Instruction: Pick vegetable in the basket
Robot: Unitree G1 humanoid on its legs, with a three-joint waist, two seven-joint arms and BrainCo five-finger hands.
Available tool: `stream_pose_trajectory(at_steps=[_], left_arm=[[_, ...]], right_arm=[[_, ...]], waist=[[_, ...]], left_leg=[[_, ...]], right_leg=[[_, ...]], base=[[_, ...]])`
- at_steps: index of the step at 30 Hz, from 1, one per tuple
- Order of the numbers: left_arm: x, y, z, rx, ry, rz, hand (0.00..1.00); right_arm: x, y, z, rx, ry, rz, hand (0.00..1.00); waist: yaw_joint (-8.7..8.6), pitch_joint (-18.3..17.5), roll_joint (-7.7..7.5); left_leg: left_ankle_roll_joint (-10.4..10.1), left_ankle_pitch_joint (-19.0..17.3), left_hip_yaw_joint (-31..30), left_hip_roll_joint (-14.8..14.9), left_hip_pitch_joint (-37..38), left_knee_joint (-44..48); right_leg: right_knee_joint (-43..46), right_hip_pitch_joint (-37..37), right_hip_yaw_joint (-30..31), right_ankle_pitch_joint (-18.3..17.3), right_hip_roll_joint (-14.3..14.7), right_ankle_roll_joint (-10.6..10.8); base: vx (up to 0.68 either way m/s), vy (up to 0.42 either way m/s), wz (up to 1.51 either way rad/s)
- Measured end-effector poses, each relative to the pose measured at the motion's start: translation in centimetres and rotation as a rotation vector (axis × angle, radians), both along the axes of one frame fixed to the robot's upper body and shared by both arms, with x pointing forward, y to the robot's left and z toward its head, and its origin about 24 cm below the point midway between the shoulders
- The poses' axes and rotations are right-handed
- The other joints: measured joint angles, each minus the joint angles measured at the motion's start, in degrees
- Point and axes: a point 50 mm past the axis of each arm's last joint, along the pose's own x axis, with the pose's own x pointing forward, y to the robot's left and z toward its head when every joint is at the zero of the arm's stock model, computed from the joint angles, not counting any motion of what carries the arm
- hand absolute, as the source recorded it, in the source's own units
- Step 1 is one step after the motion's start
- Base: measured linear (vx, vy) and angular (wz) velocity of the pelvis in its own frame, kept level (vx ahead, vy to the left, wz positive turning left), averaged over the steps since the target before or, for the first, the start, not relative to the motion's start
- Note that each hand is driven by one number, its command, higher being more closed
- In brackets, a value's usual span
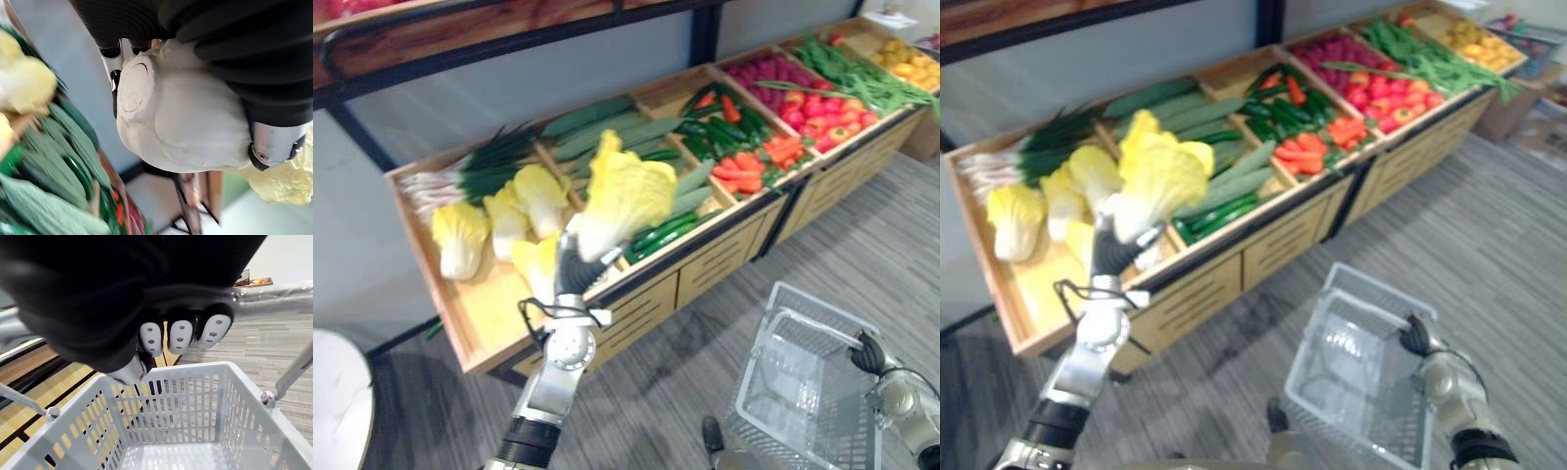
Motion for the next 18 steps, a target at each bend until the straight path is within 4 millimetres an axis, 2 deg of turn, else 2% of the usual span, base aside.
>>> stream_pose_trajectory(at_steps=[6, 8, 10, 13, 18], left_arm=[[-1.1, -2.5, 0.1, -0.006, 0.04, -0.289, 1.0], [-1.6, -3.2, 0.1, -0.012, 0.063, -0.384, 1.0], [-2.1, -4.2, 0.6, -0.016, 0.083, -0.53, 1.0], [-2.6, -5.6, 0.9, 0.014, 0.109, -0.709, 1.0], [-3.5, -6.3, 0.3, 0.126, 0.2, -0.92, 1.0]], right_arm=[[2.9, 3.5, 2.8, -0.026, -0.084, 0.213, 1.0], [3.4, 4.6, 3.6, -0.033, -0.106, 0.28, 1.0], [4.2, 6.0, 4.8, -0.05, -0.125, 0.38, 1.0], [5.2, 7.2, 6.2, -0.09, -0.132, 0.485, 1.0], [6.1, 8.5, 7.5, -0.117, -0.138, 0.583, 1.0]], waist=[[0.1, -1.3, 0.25], [0.17, -2.2, 0.38], [0.18, -2.5, 0.4], [0.12, -3.2, 1.39], [-0.2, -3.6, 2.03]], left_leg=[[-2.1, -2.2, 10.0, 0.7, 4.3, 0.0], [-2.6, -2.7, 12.3, 1.0, 5.1, 0.5], [-3.2, -5.4, 15.1, 2.6, 5.2, 4.5], [-3.8, -8.5, 18.0, 4.8, 4.8, 10.1], [-4.5, -10.7, 23.0, 7.1, 4.8, 15.2]], right_leg=[[0.0, -0.4, 7.1, 1.0, 2.9, 0.1], [0.0, -0.5, 8.6, 1.2, 3.8, -0.1], [0.2, -0.3, 10.6, 1.2, 4.5, -0.1], [0.3, -0.3, 12.6, 1.2, 5.2, 0.0], [1.0, -1.0, 15.2, 1.2, 6.4, 0.0]], base=[[0.01, -0.024, -0.75], [0.01, -0.03, -0.55], [0.01, -0.039, -0.5], [-0.01, -0.024, -0.38], [-0.02, -0.002, -0.27]])
